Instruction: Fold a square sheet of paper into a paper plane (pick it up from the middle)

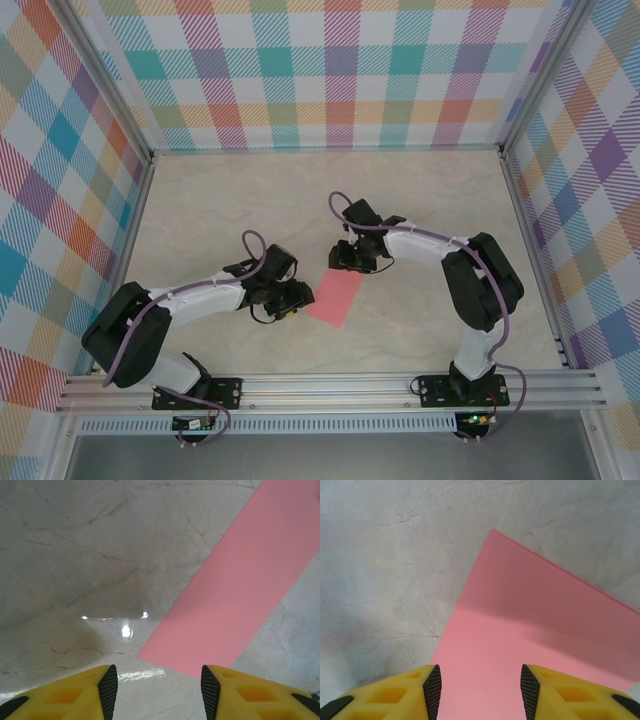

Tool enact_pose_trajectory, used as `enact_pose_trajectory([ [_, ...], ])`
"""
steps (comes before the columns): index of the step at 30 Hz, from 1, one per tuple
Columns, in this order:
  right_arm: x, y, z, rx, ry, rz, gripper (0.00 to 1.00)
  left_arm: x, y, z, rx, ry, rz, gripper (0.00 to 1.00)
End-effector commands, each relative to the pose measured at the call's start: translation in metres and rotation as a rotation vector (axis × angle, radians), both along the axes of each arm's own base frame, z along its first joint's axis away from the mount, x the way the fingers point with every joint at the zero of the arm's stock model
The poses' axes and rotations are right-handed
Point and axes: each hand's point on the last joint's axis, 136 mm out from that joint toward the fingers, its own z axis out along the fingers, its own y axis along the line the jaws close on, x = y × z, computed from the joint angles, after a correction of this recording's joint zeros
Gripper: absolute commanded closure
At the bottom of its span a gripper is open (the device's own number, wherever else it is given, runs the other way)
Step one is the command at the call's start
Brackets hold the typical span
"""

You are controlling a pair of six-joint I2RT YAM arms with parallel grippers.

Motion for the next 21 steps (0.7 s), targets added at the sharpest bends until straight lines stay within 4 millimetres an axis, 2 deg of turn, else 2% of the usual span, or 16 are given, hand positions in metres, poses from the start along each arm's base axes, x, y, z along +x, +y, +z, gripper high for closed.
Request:
enact_pose_trajectory([
  [1,-0.006,-0.001,-0.016,-0.011,0.041,0.018,0.52,0.007,-0.017,0.006,-0.025,-0.015,-0.012,0.52],
  [10,-0.018,-0.011,-0.045,-0.067,0.104,0.017,0.57,0.007,-0.026,-0.003,0.012,0.000,-0.037,0.58],
  [17,-0.024,-0.021,-0.057,-0.115,0.128,0.008,0.58,0.003,-0.011,-0.010,0.104,0.014,-0.020,0.56],
  [21,-0.026,-0.025,-0.062,-0.128,0.139,0.004,0.59,0.001,-0.014,-0.013,0.108,0.024,-0.030,0.55],
])
